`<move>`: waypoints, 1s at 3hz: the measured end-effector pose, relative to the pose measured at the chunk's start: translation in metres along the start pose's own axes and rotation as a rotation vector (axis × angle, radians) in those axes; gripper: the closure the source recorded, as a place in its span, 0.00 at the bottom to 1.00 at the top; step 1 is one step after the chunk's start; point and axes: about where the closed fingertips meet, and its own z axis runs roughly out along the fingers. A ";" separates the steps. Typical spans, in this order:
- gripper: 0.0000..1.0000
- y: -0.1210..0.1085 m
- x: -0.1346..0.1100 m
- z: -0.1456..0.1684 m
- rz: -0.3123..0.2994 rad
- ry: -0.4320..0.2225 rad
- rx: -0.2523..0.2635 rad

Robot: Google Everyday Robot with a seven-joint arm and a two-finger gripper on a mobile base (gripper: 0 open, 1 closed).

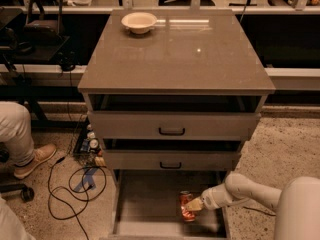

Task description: Place coke can into bottom drawer

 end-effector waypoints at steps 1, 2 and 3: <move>0.59 -0.027 0.005 0.022 0.070 -0.027 -0.013; 0.36 -0.040 0.006 0.034 0.101 -0.028 -0.022; 0.13 -0.044 0.007 0.039 0.116 -0.030 -0.035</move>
Offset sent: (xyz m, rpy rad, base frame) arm 0.0271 -0.0137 -0.0657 0.0489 0.0727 -0.1143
